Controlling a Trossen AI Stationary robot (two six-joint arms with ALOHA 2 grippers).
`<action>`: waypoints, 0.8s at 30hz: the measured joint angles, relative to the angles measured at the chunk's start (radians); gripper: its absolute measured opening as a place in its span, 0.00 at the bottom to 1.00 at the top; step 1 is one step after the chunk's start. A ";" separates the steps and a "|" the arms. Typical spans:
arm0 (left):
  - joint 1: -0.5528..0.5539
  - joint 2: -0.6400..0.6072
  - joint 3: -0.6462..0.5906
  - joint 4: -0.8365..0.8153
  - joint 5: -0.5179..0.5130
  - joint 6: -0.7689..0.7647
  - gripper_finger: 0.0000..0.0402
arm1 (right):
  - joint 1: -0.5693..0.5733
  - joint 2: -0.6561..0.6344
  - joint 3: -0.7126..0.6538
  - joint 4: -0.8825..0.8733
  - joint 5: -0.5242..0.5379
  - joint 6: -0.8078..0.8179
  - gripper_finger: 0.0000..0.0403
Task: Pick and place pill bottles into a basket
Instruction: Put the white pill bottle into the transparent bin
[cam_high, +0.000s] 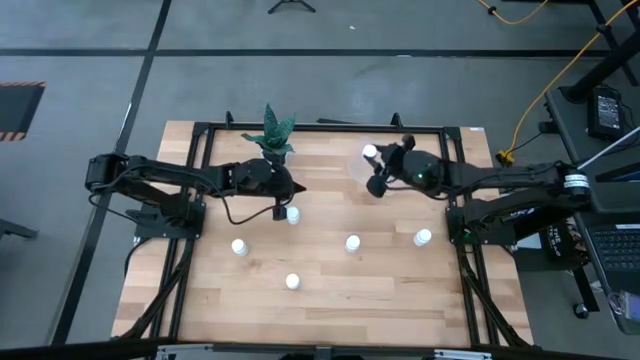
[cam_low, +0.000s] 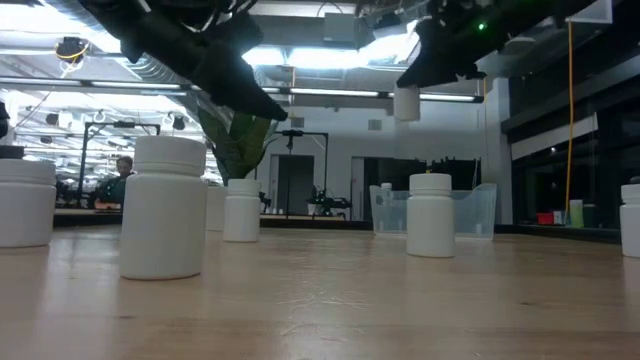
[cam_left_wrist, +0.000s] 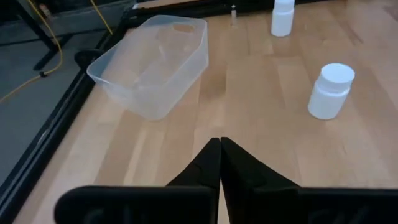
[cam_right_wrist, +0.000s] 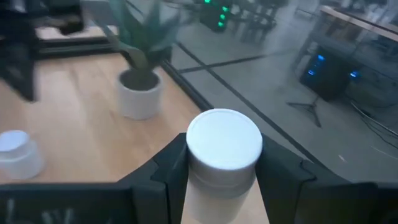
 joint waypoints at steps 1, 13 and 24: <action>0.000 0.000 0.000 0.007 0.001 0.011 0.01 | -0.009 0.003 0.000 -0.001 0.000 0.000 0.37; 0.000 0.000 0.000 0.020 -0.003 0.023 0.02 | -0.201 0.035 0.000 0.003 -0.229 -0.009 0.37; 0.000 0.000 0.000 0.019 -0.035 0.023 0.02 | -0.306 0.116 0.000 0.013 -0.351 -0.034 0.38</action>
